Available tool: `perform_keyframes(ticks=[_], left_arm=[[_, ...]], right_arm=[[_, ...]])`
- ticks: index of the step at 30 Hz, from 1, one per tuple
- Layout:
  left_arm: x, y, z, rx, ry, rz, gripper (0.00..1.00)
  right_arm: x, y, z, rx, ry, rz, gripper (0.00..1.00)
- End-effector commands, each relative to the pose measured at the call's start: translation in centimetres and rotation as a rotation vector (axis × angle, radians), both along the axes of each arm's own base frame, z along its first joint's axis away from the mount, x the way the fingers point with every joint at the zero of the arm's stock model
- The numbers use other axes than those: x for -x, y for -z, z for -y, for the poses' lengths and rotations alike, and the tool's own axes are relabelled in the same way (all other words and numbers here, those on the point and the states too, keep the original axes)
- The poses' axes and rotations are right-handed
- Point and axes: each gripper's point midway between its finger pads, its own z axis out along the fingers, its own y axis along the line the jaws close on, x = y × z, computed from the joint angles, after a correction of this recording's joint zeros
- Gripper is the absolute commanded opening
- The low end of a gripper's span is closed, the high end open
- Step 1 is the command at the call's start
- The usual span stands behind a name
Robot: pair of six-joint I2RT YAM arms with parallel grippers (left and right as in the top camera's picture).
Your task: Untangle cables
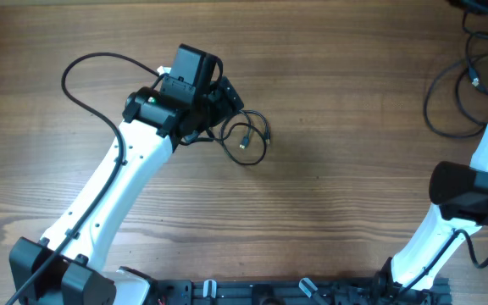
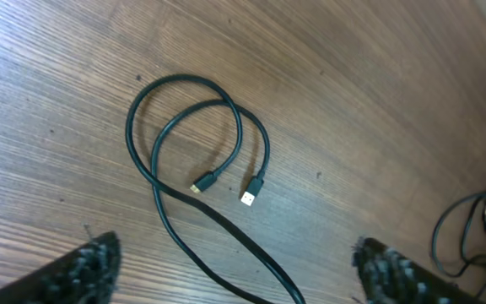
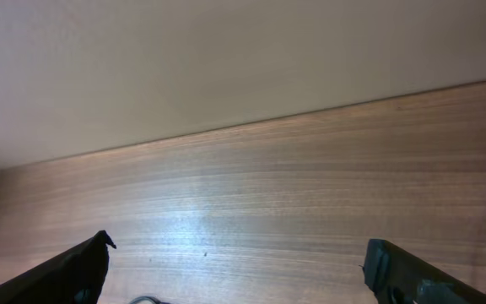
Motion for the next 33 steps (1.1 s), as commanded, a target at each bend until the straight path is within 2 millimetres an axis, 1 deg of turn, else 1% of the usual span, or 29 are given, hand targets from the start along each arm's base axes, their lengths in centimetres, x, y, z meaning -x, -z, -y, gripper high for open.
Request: perform_keyframes(ticks=[1,2,3,4,6,8,9,10,12,13,14,16,18,22,23,28,31,33], left_arm=[[-0.9,-1.0,-2.3,-0.021,-0.023,0.043,0.99],[-1.0,-1.9,-2.7,-0.01,0.008,0.066,1.0],[-0.9,-3.2,-2.9,0.016,0.057,0.099,1.0],[-0.7,-4.3,-3.4,0.033,0.077,0.126,1.0],[-0.1,-5.6,-4.7,0.039,0.07,0.151,1.0],[0.8,-6.3,-7.5,0.021,0.002,0.144,1.0],[1.3,-6.3,-9.8,0.013,-0.062,0.122,1.0],[1.8,-5.9,-12.2,0.005,-0.129,0.085,1.0],[2.7,-4.9,-14.9,-0.003,-0.211,0.024,1.0],[3.0,-4.6,-15.7,-0.005,-0.237,0.002,1.0],[3.4,-4.1,-17.1,-0.007,-0.281,-0.03,1.0],[3.6,-3.4,-19.0,-0.006,-0.34,-0.065,1.0],[3.6,-3.1,-19.8,-0.005,-0.363,-0.074,1.0],[3.7,-2.8,-20.1,-0.018,-0.371,-0.082,0.99],[3.7,-2.8,-20.0,-0.018,-0.371,-0.082,1.0],[3.9,-2.7,-20.0,-0.018,-0.371,-0.09,1.0],[3.9,-2.7,-20.0,-0.018,-0.371,-0.089,1.0],[3.9,-2.7,-20.0,-0.018,-0.371,-0.089,1.0]], right_arm=[[0.5,0.4,-0.7,-0.019,-0.016,-0.026,1.0],[0.5,0.5,-0.7,-0.022,-0.015,-0.032,0.99],[0.6,0.6,-0.7,-0.023,-0.015,-0.035,1.0],[0.7,0.6,-1.1,-0.023,-0.022,-0.04,0.99],[0.7,0.7,-2.0,-0.023,-0.039,-0.045,0.99],[0.9,0.9,-4.5,-0.017,-0.095,-0.052,1.0],[1.1,0.9,-6.9,0.0,-0.157,-0.049,0.99],[1.5,1.1,-9.1,0.013,-0.215,-0.053,0.99],[2.2,1.6,-11.7,0.037,-0.279,-0.065,0.99],[2.6,1.8,-12.9,0.048,-0.313,-0.071,1.0],[3.7,2.3,-15.3,0.072,-0.388,-0.086,1.0],[5.3,3.2,-17.9,0.103,-0.438,-0.136,0.99],[6.6,4.1,-19.6,0.151,-0.464,-0.177,0.99],[9.4,5.0,-23.4,0.222,-0.586,-0.204,0.99],[10.2,5.3,-24.0,0.248,-0.602,-0.22,0.99],[11.8,6.3,-23.3,0.291,-0.616,-0.296,0.98],[12.7,6.8,-24.1,0.294,-0.654,-0.315,0.97],[13.1,7.7,-24.6,0.31,-0.686,-0.334,0.98]])
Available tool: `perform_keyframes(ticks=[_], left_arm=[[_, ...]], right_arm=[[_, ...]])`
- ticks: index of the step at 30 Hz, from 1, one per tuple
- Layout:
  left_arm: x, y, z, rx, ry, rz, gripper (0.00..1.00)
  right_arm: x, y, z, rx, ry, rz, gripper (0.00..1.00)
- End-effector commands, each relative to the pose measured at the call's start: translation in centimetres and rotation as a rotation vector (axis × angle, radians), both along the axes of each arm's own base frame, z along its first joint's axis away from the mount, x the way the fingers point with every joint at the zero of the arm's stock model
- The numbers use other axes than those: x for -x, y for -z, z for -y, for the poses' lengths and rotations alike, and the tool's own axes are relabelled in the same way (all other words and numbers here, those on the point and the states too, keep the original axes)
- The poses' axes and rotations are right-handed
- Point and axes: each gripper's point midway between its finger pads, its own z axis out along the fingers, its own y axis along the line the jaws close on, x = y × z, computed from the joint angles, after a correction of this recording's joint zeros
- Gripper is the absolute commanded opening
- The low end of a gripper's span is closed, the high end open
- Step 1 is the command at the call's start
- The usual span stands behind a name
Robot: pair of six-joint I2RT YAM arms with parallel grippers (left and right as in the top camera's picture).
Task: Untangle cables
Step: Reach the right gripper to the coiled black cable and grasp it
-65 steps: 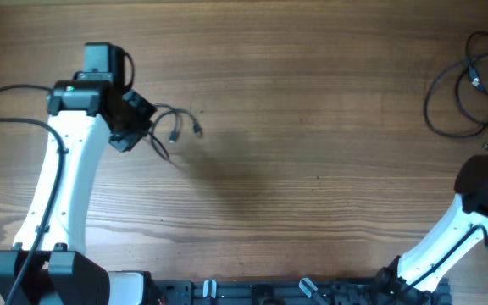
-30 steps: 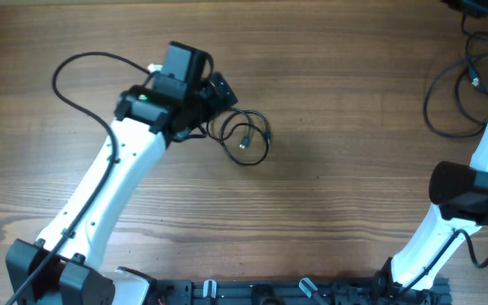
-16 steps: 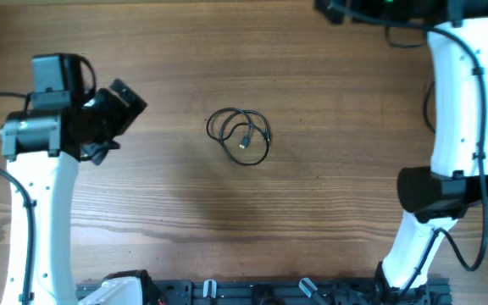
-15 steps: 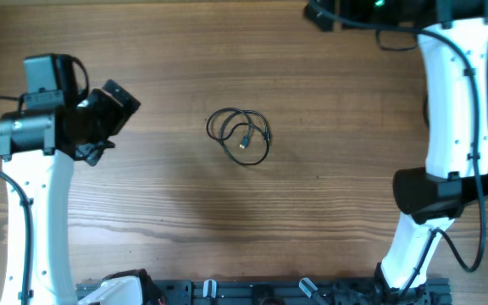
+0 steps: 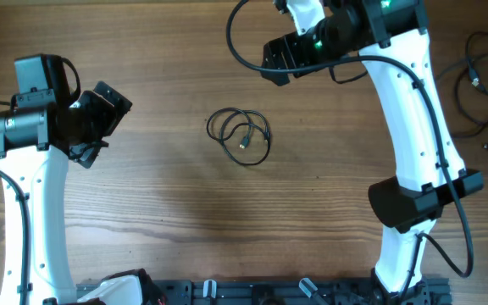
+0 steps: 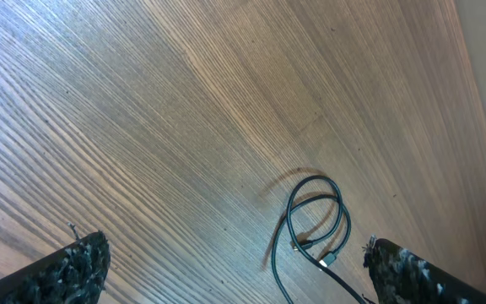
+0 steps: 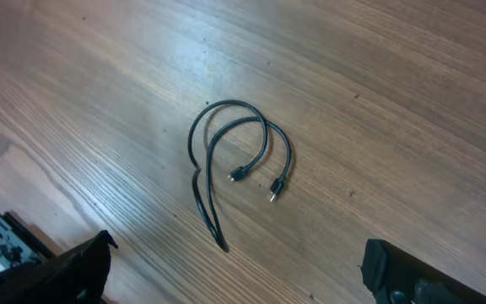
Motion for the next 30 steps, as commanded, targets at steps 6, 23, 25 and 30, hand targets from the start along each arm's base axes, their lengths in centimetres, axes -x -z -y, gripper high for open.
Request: perform_keyframes(ticks=[6,23,25,30], left_arm=[[-0.1,0.1,-0.3,-0.018,0.013,-0.003,1.0],[-0.1,0.1,-0.3,-0.018,0.013,-0.003,1.0],[-0.1,0.1,-0.3,-0.018,0.013,-0.003,1.0],[-0.1,0.1,-0.3,-0.018,0.013,-0.003,1.0]], right_arm=[[0.7,4.4,-0.6,0.064,-0.055,-0.088,0.98],[4.4,13.9,-2.4,0.134,-0.164,-0.291,0.99],[4.6,13.8,-2.6,0.118,-0.183,-0.295,0.99],[5.6,13.3,-3.7,0.048,-0.301,-0.296,0.99]])
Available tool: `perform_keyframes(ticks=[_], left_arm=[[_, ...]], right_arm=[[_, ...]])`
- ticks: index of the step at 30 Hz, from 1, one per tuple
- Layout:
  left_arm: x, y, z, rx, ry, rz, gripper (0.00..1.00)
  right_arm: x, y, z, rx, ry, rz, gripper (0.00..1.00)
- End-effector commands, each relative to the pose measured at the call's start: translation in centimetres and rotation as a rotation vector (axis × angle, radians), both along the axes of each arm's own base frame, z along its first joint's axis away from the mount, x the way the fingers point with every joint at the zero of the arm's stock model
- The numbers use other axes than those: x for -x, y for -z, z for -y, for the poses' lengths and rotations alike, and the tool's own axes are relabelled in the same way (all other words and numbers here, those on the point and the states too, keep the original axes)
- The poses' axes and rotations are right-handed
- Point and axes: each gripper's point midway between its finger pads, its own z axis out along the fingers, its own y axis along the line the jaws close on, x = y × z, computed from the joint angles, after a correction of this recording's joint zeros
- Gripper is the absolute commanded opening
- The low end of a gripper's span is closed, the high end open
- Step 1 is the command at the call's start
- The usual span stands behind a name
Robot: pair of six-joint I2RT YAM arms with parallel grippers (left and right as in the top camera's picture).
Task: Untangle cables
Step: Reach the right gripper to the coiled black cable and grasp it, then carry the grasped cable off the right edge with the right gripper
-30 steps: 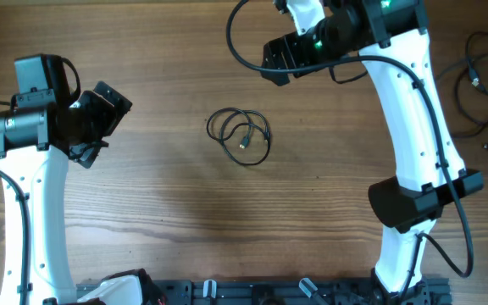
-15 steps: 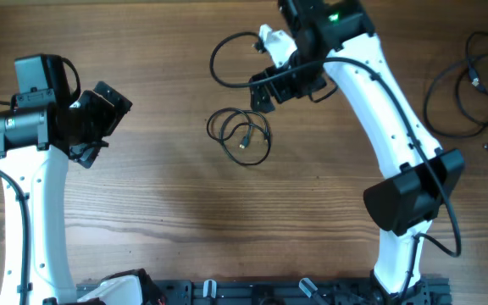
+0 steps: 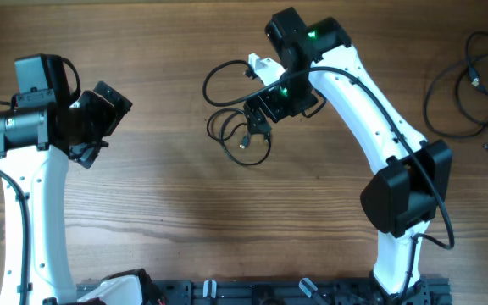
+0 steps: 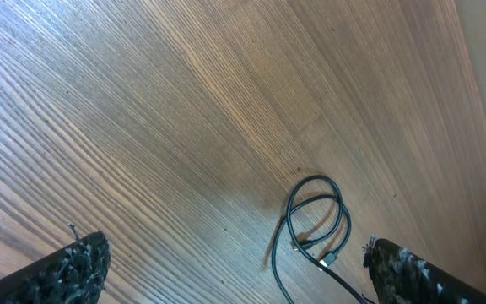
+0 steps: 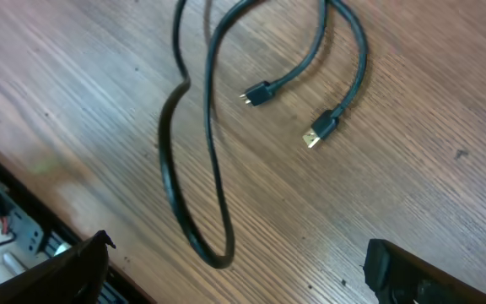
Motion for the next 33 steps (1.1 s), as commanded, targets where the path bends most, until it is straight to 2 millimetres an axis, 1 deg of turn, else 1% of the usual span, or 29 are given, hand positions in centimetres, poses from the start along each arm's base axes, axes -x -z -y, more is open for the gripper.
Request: perform_keyframes(ticks=[1,3,7,9,11,12,13,14,15,16,17,18,19,20,21,22,23,24,25,26,27,28,29,30,31,33], left_arm=[[-0.1,0.1,-0.3,-0.018,0.013,-0.002,1.0],[-0.1,0.1,-0.3,-0.018,0.013,-0.002,1.0],[-0.1,0.1,-0.3,-0.018,0.013,-0.002,1.0],[-0.1,0.1,-0.3,-0.018,0.013,-0.002,1.0],[-0.1,0.1,-0.3,-0.018,0.013,-0.002,1.0],[-0.1,0.1,-0.3,-0.018,0.013,-0.002,1.0],[-0.1,0.1,-0.3,-0.018,0.013,-0.002,1.0],[-0.1,0.1,-0.3,-0.018,0.013,-0.002,1.0],[-0.1,0.1,-0.3,-0.018,0.013,-0.002,1.0],[-0.1,0.1,-0.3,-0.018,0.013,-0.002,1.0],[-0.1,0.1,-0.3,-0.018,0.013,-0.002,1.0],[-0.1,0.1,-0.3,-0.018,0.013,-0.002,1.0],[-0.1,0.1,-0.3,-0.018,0.013,-0.002,1.0],[-0.1,0.1,-0.3,-0.018,0.013,-0.002,1.0],[-0.1,0.1,-0.3,-0.018,0.013,-0.002,1.0],[-0.1,0.1,-0.3,-0.018,0.013,-0.002,1.0],[-0.1,0.1,-0.3,-0.018,0.013,-0.002,1.0],[-0.1,0.1,-0.3,-0.018,0.013,-0.002,1.0],[-0.1,0.1,-0.3,-0.018,0.013,-0.002,1.0],[-0.1,0.1,-0.3,-0.018,0.013,-0.002,1.0],[-0.1,0.1,-0.3,-0.018,0.013,-0.002,1.0],[-0.1,0.1,-0.3,-0.018,0.013,-0.002,1.0],[-0.1,0.1,-0.3,-0.018,0.013,-0.002,1.0],[-0.1,0.1,-0.3,-0.018,0.013,-0.002,1.0],[-0.1,0.1,-0.3,-0.018,0.013,-0.002,1.0],[-0.1,0.1,-0.3,-0.018,0.013,-0.002,1.0]], right_arm=[[1.5,-0.5,-1.5,-0.102,-0.119,-0.031,0.99],[1.8,-0.4,-1.3,-0.096,-0.141,-0.036,0.99],[1.6,0.1,-1.1,-0.082,-0.157,-0.035,0.99],[2.0,0.4,-1.7,-0.118,-0.167,-0.068,0.99],[2.5,1.1,-2.9,-0.177,-0.224,-0.096,0.98],[2.4,1.6,-3.2,-0.175,-0.232,-0.098,0.94],[2.3,1.8,-3.5,-0.177,-0.237,-0.095,0.91],[2.2,2.3,-3.8,-0.177,-0.243,-0.094,0.83],[1.8,2.8,-4.2,-0.18,-0.248,-0.081,0.63],[1.5,3.0,-4.4,-0.182,-0.248,-0.068,0.49],[0.8,3.2,-4.5,-0.175,-0.237,-0.043,0.29],[-0.3,3.4,-4.3,-0.144,-0.208,0.0,0.14],[-1.9,3.0,-3.9,-0.103,-0.128,0.045,0.04],[-3.6,1.2,-3.6,-0.097,-0.061,0.104,0.04],[-5.4,-1.8,-3.3,-0.123,-0.022,0.183,0.04],[-8.3,-7.0,-2.0,-0.158,0.069,0.324,0.04],[-10.6,-11.9,-0.2,-0.185,0.167,0.457,0.04],[-12.6,-16.3,2.0,-0.205,0.279,0.58,0.04],[-14.5,-21.9,5.7,-0.23,0.435,0.738,0.04],[-15.5,-25.7,8.8,-0.247,0.546,0.848,0.04],[-16.4,-30.0,13.9,-0.247,0.7,0.99,0.04],[-17.1,-32.1,17.8,-0.226,0.806,1.077,0.04],[-17.8,-33.5,22.6,-0.181,0.915,1.157,0.04],[-18.5,-33.7,26.6,-0.133,0.999,1.199,0.04],[-19.1,-33.5,29.6,-0.104,1.068,1.22,0.04],[-20.6,-31.3,35.0,-0.058,1.181,1.21,0.04]])
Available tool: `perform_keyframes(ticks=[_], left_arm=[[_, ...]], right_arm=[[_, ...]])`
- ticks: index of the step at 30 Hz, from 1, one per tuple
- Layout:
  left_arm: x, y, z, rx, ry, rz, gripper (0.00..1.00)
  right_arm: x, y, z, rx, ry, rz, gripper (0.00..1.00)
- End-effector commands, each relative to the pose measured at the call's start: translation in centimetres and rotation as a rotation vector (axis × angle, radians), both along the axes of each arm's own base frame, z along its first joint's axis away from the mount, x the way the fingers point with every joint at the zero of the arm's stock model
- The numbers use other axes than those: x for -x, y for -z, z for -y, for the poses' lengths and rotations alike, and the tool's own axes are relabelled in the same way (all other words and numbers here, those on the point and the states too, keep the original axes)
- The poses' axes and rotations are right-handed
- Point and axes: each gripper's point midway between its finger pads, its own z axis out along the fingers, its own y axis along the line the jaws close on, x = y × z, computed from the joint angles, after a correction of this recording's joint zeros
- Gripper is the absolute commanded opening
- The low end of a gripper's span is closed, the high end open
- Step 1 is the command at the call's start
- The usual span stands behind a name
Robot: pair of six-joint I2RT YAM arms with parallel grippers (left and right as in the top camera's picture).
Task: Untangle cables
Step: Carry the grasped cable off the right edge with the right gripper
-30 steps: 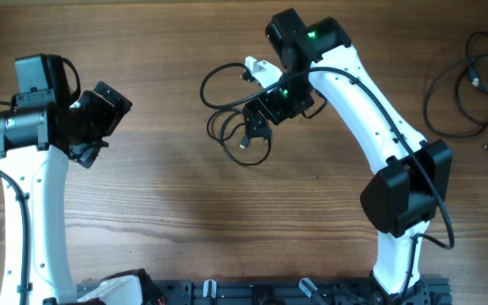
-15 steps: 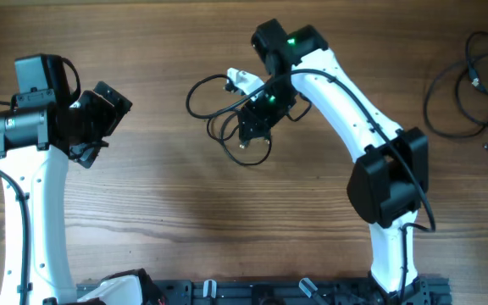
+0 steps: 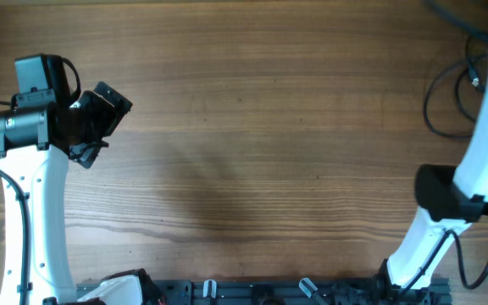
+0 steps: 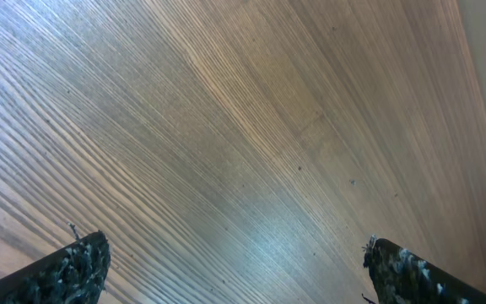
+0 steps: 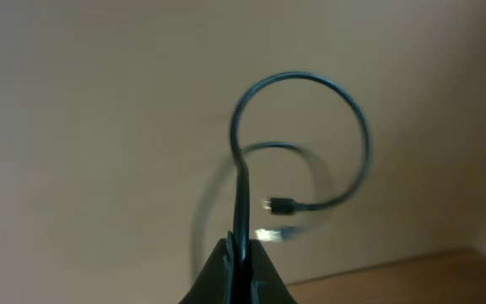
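A dark cable (image 5: 310, 80) hangs in a loop in front of a plain wall in the right wrist view, its two plugs (image 5: 281, 205) dangling blurred. My right gripper (image 5: 241, 253) is shut on one strand of it. In the overhead view only the right arm (image 3: 481, 144) shows at the right edge; its gripper and the cable lie outside the frame. My left gripper (image 3: 100, 110) stays at the table's left, open (image 4: 230, 253) above bare wood, holding nothing.
A bunch of other dark cables (image 3: 447, 93) lies at the table's far right corner, next to the right arm. The wooden table (image 3: 252, 144) shows bare wood between the two arms. A black rail (image 3: 252, 292) runs along the front edge.
The right gripper was open low over the coiled cable at the table's middle. Now it is shut on that cable, held off the table at the far right. The left arm has not moved.
First the left gripper hovered open over the coiled cable, the right arm at the right edge. Then the left arm stood at the left and the right arm reached over the coil, then closer to it. Now the right gripper holds the cable in the air.
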Motion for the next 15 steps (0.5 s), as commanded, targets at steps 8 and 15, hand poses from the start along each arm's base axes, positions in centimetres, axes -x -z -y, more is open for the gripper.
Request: perform_keyframes(ticks=[8,15], left_arm=[[-0.1,0.0,-0.3,-0.017,0.01,0.0,1.0],[-0.1,0.0,-0.3,-0.018,0.01,0.001,1.0]], right_arm=[[-6.8,23.5,17.2,-0.188,0.362,-0.338,0.08],[-7.5,23.3,14.8,-0.24,0.229,-0.335,1.0]])
